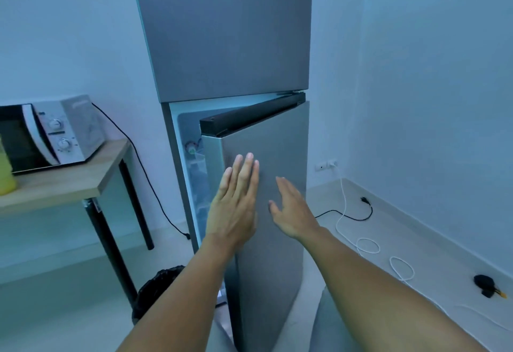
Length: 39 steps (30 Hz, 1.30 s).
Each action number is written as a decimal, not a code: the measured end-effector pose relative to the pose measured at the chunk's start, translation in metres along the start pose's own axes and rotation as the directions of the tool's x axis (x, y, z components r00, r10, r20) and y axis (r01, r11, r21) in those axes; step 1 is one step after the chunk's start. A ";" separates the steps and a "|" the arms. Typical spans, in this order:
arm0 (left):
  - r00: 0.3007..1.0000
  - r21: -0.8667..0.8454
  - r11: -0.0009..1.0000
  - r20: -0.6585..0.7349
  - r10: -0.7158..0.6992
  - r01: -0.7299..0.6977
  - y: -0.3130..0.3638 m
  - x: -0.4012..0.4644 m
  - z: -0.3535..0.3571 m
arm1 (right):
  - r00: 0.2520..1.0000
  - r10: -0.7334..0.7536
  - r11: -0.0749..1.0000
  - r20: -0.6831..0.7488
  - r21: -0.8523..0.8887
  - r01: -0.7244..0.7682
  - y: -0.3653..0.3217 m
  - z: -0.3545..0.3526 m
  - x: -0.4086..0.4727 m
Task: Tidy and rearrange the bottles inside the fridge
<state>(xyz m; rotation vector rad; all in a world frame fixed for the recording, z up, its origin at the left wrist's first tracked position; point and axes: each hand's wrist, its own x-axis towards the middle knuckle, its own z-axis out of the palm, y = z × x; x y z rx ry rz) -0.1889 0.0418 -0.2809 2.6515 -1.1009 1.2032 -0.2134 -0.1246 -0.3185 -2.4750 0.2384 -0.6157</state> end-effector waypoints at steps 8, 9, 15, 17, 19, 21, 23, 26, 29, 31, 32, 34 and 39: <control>0.994 0.105 0.991 0.069 -0.085 0.078 -0.024 0.022 0.041 | 0.988 -0.109 0.990 -0.108 -0.101 0.098 0.016 0.022 0.061; 0.995 0.110 0.992 0.068 -0.076 0.068 -0.027 0.029 0.049 | 0.984 -0.142 0.982 -0.107 -0.138 0.126 0.020 0.024 0.072; 0.989 0.158 0.982 0.088 -0.122 0.107 -0.047 0.058 0.085 | 0.962 -0.242 0.953 -0.127 -0.214 0.212 0.041 0.039 0.118; 0.985 0.184 0.974 0.089 -0.150 0.132 -0.056 0.064 0.097 | 0.961 -0.249 0.950 -0.119 -0.222 0.218 0.046 0.045 0.135; 0.981 0.190 0.971 0.095 -0.168 0.147 -0.065 0.069 0.107 | 0.958 -0.266 0.942 -0.108 -0.239 0.235 0.050 0.051 0.150; 0.981 0.177 0.971 0.084 -0.176 0.159 -0.074 0.074 0.117 | 0.956 -0.276 0.939 -0.103 -0.240 0.246 0.054 0.058 0.164; 0.979 0.160 0.972 0.079 -0.186 0.172 -0.081 0.080 0.126 | 0.954 -0.281 0.938 -0.108 -0.240 0.249 0.055 0.067 0.173; 0.974 0.141 0.974 0.117 -0.196 0.179 -0.089 0.090 0.139 | 0.953 -0.275 0.945 -0.127 -0.217 0.244 0.054 0.082 0.186; 0.954 0.143 0.968 0.191 -0.233 0.207 -0.100 0.097 0.155 | 0.948 -0.287 0.940 -0.136 -0.233 0.251 0.055 0.094 0.198; 0.938 0.148 0.960 0.223 -0.266 0.237 -0.110 0.101 0.161 | 0.947 -0.293 0.934 -0.131 -0.251 0.255 0.060 0.097 0.205; 0.932 0.151 0.957 0.234 -0.278 0.247 -0.113 0.102 0.163 | 0.950 -0.284 0.934 -0.127 -0.262 0.245 0.061 0.096 0.208; 0.930 0.167 0.953 0.230 -0.288 0.253 -0.116 0.104 0.167 | 0.947 -0.289 0.932 -0.140 -0.267 0.244 0.060 0.100 0.209; 0.904 0.095 0.962 0.327 -0.274 0.258 -0.107 0.092 0.162 | 0.950 -0.307 0.948 -0.050 -0.099 0.301 0.061 0.085 0.207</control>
